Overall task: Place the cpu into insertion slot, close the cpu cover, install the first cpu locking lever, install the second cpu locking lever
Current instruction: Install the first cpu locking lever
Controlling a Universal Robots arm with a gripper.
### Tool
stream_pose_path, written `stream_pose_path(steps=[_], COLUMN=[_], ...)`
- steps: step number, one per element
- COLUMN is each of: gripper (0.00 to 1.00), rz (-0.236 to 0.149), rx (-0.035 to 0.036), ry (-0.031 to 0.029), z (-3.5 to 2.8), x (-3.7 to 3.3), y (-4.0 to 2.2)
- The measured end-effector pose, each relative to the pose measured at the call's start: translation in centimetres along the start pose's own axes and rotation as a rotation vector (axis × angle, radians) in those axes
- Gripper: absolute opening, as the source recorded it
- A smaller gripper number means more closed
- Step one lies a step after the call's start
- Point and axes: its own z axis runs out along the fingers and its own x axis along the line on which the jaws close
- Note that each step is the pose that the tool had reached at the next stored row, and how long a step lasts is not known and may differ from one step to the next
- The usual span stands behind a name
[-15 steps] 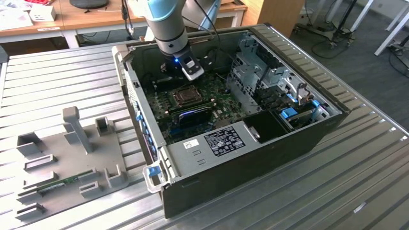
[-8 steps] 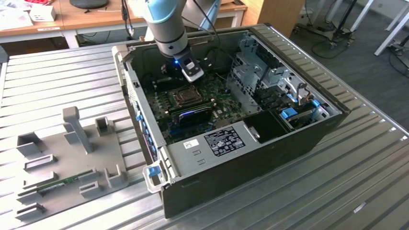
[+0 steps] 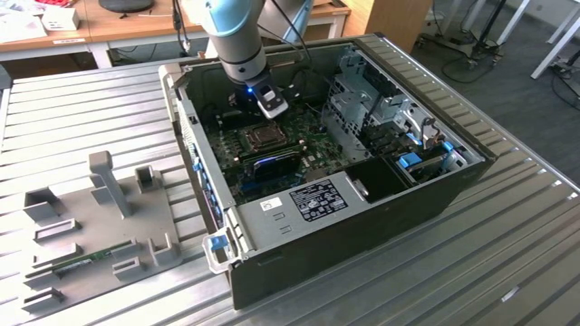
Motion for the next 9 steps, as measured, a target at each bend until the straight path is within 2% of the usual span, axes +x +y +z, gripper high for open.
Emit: stream_pose_path(steps=[9], gripper=[0.10], rz=[0.003], rx=[0.0010], ry=[-0.0016], z=[0.22], x=[0.06], y=[-0.08])
